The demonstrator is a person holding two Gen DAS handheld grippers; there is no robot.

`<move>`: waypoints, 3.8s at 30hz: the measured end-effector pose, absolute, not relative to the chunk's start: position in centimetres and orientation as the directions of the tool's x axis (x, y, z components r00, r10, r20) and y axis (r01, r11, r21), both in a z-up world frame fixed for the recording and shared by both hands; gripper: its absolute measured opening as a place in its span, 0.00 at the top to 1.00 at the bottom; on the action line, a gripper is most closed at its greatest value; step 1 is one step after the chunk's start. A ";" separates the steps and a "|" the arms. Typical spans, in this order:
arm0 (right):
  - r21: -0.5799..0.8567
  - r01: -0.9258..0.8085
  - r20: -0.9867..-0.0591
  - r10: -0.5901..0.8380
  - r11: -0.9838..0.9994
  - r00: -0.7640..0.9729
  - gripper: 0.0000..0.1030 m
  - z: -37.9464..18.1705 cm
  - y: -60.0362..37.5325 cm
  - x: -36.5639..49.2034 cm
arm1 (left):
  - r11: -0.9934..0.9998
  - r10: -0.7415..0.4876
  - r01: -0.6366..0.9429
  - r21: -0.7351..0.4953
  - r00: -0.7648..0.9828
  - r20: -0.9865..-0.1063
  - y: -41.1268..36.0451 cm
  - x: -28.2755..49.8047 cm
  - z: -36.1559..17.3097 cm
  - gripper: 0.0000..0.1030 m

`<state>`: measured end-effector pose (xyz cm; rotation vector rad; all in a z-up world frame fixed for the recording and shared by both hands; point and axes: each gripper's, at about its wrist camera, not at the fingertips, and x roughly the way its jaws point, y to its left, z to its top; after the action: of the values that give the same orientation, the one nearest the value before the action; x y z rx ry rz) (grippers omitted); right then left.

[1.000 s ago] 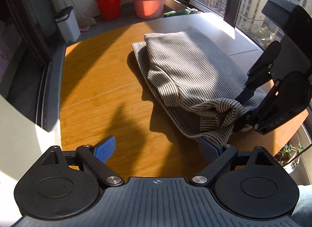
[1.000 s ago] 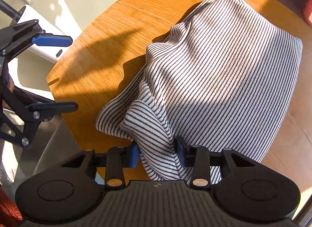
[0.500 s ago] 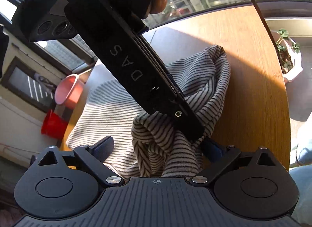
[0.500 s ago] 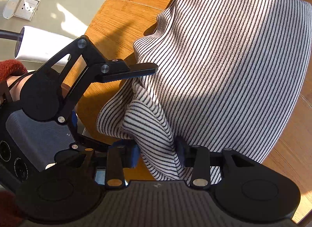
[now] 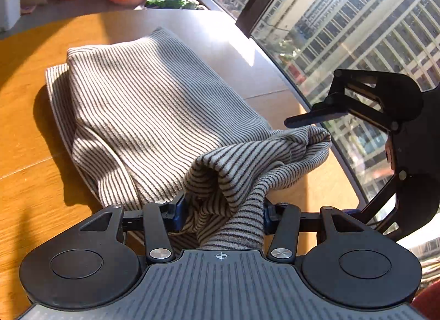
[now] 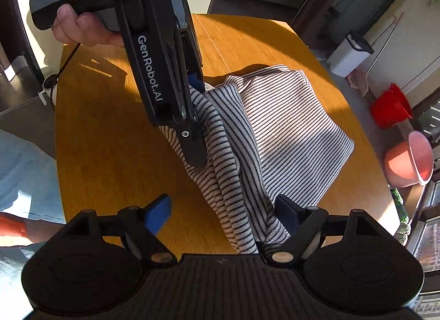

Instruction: Fold clothes

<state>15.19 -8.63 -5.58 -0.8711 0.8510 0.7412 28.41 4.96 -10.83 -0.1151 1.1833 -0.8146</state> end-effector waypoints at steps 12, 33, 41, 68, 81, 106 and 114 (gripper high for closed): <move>-0.213 -0.915 -0.933 0.206 0.343 0.294 0.80 -3.0 -7.9 17.3 | 0.641 -0.723 0.486 -0.594 0.124 -0.679 8.5 28.9 -6.9 0.37; -0.109 -0.924 -0.961 0.200 0.366 0.192 0.81 -0.2 -6.9 34.8 | 0.629 -0.777 0.093 -0.772 0.083 -0.624 12.0 36.9 -16.6 0.66; -0.060 -0.912 -0.969 0.197 0.407 0.151 0.76 -6.5 -5.9 36.8 | 0.686 -0.726 0.187 -0.703 0.243 -0.644 14.8 33.2 -10.9 0.38; 0.292 -0.118 -0.879 0.315 0.949 0.357 0.73 -8.9 -17.3 35.0 | 0.847 -0.517 0.321 -0.425 0.310 -0.797 10.1 32.7 -6.4 0.36; 0.216 -0.128 -0.878 0.250 0.968 0.408 0.70 -8.5 -16.1 33.4 | 0.903 -0.428 0.202 -0.378 0.387 -0.817 6.3 35.5 -8.2 0.24; 0.166 -0.158 -0.892 0.216 0.973 0.397 0.39 -8.9 -13.8 38.7 | 0.888 -0.458 0.221 -0.402 0.358 -0.814 3.4 33.6 -10.9 0.19; 0.385 0.204 -0.824 0.236 0.900 0.515 0.18 -5.0 -22.1 28.7 | 0.868 -0.496 0.216 -0.448 0.310 -0.811 3.4 33.4 -11.4 0.19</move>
<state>28.70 -22.12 -4.99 0.4717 1.0405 0.0205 33.45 3.35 -11.42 -0.2767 1.1657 -0.4779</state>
